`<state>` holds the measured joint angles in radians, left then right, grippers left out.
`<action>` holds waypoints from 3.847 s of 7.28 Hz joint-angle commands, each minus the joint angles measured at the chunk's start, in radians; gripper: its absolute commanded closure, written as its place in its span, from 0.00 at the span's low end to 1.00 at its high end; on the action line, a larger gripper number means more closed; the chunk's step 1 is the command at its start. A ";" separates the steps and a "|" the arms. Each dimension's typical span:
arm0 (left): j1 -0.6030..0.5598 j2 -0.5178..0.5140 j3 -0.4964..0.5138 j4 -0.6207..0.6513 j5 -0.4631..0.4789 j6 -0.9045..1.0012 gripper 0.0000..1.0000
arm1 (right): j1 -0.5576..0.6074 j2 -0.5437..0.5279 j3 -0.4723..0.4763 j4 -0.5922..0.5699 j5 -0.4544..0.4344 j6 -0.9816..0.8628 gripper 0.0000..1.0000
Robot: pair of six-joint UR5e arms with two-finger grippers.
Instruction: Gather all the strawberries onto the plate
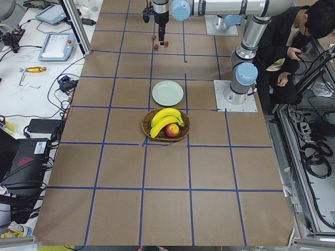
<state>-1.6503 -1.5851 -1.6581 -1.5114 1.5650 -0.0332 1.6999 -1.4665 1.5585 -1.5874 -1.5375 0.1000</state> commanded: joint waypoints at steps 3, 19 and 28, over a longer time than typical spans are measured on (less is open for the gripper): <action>0.003 -0.001 0.000 0.004 -0.002 -0.002 0.00 | -0.003 0.002 0.003 -0.006 -0.004 -0.011 0.00; 0.001 -0.016 -0.017 0.005 -0.014 -0.027 0.00 | -0.009 0.207 0.110 -0.309 -0.012 0.249 0.00; -0.005 -0.021 -0.037 0.007 -0.016 -0.027 0.00 | -0.009 0.354 0.221 -0.543 -0.049 0.271 0.00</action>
<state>-1.6552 -1.6049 -1.6949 -1.5048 1.5505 -0.0598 1.6905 -1.1374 1.7777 -2.0951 -1.5820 0.3724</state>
